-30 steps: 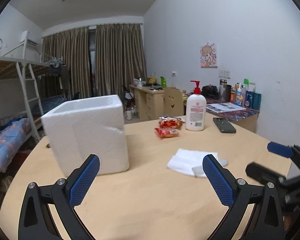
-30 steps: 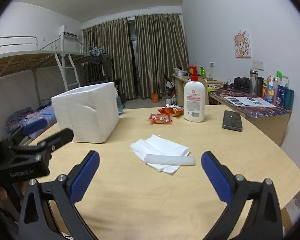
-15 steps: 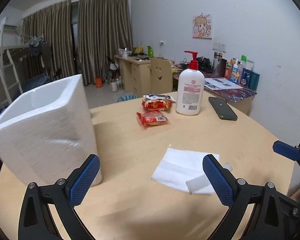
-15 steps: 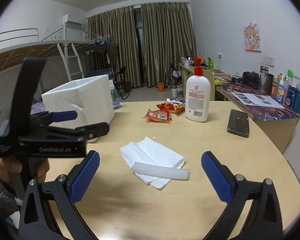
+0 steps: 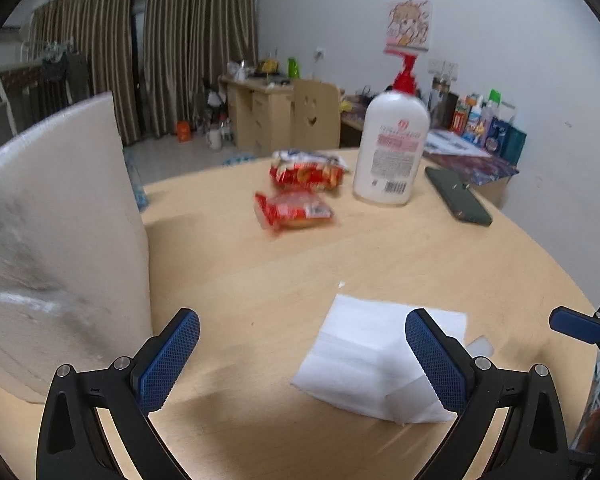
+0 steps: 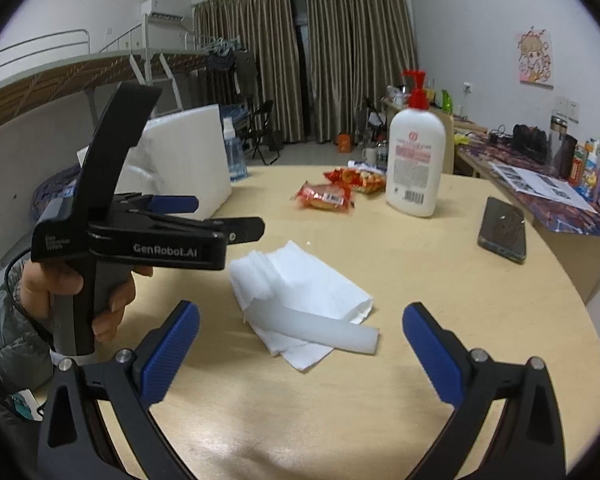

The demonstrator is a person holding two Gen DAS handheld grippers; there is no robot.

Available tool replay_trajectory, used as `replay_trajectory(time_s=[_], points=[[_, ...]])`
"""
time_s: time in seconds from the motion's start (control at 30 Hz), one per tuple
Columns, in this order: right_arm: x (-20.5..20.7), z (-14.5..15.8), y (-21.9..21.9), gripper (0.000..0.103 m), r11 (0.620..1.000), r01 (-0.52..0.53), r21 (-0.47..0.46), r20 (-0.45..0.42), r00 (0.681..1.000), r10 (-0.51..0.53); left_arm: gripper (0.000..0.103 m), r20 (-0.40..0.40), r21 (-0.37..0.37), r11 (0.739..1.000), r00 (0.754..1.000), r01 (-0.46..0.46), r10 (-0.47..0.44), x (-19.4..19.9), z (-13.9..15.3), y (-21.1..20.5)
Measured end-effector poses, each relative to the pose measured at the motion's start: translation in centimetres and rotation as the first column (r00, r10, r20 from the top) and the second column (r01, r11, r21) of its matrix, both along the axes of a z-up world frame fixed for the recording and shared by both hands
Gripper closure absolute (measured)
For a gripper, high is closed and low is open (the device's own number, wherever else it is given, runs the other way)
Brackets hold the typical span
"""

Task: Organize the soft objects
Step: 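Lower the left tool toward the white cloth while right tool approaches the white strip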

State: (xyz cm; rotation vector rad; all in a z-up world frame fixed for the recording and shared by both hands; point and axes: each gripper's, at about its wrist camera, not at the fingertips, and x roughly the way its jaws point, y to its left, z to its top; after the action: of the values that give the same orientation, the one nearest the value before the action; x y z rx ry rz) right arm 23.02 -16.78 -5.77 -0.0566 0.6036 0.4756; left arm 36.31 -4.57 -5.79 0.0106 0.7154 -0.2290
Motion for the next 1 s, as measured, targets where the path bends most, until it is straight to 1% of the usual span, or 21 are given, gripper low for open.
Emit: replay_trajectory(time_s=[0.13, 0.33, 0.4, 0.47, 0.53, 0.63, 0.7, 0.87, 0.9, 0.93, 0.97, 1.0], points=[[0.5, -0.3, 0.3, 0.000, 0.999, -0.041, -0.015, -0.015, 0.999, 0.041, 0.000, -0.070, -0.004, 1.000, 0.998, 0.000, 0.000, 0.9, -1.3, -0.1], [1.1, -0.7, 0.3, 0.000, 0.996, -0.085, -0.018, -0.047, 0.995, 0.084, 0.002, -0.098, 0.014, 1.000, 0.995, 0.013, -0.012, 1.4, -2.1, -0.6], [1.2, -0.8, 0.3, 0.000, 0.995, -0.094, -0.021, -0.056, 0.994, 0.093, 0.008, -0.108, 0.019, 1.000, 0.994, 0.022, -0.020, 1.7, -2.5, -0.9], [1.1, -0.9, 0.3, 0.000, 0.995, -0.103, -0.017, -0.063, 0.993, 0.102, 0.018, -0.117, 0.025, 0.999, 0.993, 0.033, -0.030, 1.8, -2.8, -1.2], [1.1, -1.0, 0.2, 0.000, 0.994, -0.110, -0.011, -0.067, 0.992, 0.109, 0.024, -0.141, 0.029, 0.998, 0.988, 0.059, -0.055, 2.2, -3.2, -1.7], [1.2, -1.1, -0.1, 0.000, 0.994, -0.112, -0.007, -0.075, 0.991, 0.111, 0.029, -0.164, 0.043, 0.996, 0.984, 0.075, -0.067, 2.4, -3.7, -2.4], [1.2, -1.1, -0.1, 0.000, 0.994, -0.113, -0.010, -0.078, 0.991, 0.112, 0.030, -0.177, 0.042, 0.995, 0.981, 0.093, -0.084, 2.4, -3.9, -2.7], [1.6, -1.2, 0.0, 0.000, 0.991, -0.130, -0.020, -0.090, 0.988, 0.128, 0.042, -0.164, 0.057, 0.993, 0.982, 0.106, -0.095, 2.4, -3.9, -3.3], [1.7, -1.3, 0.1, 0.000, 0.991, -0.132, -0.025, -0.091, 0.987, 0.129, 0.045, -0.161, 0.067, 0.992, 0.982, 0.107, -0.095, 2.4, -4.0, -3.3], [1.7, -1.3, 0.2, 0.000, 0.990, -0.135, -0.030, -0.093, 0.987, 0.132, 0.053, -0.160, 0.074, 0.992, 0.983, 0.106, -0.093, 2.4, -4.0, -3.4], [1.8, -1.3, 0.2, 0.000, 0.990, -0.136, -0.034, -0.096, 0.986, 0.132, 0.056, -0.157, 0.073, 0.991, 0.983, 0.110, -0.097, 2.3, -3.9, -3.3], [1.9, -1.3, 0.2, 0.000, 0.990, -0.137, -0.038, -0.097, 0.986, 0.133, 0.056, -0.155, 0.071, 0.991, 0.982, 0.116, -0.104, 2.2, -3.9, -3.3]])
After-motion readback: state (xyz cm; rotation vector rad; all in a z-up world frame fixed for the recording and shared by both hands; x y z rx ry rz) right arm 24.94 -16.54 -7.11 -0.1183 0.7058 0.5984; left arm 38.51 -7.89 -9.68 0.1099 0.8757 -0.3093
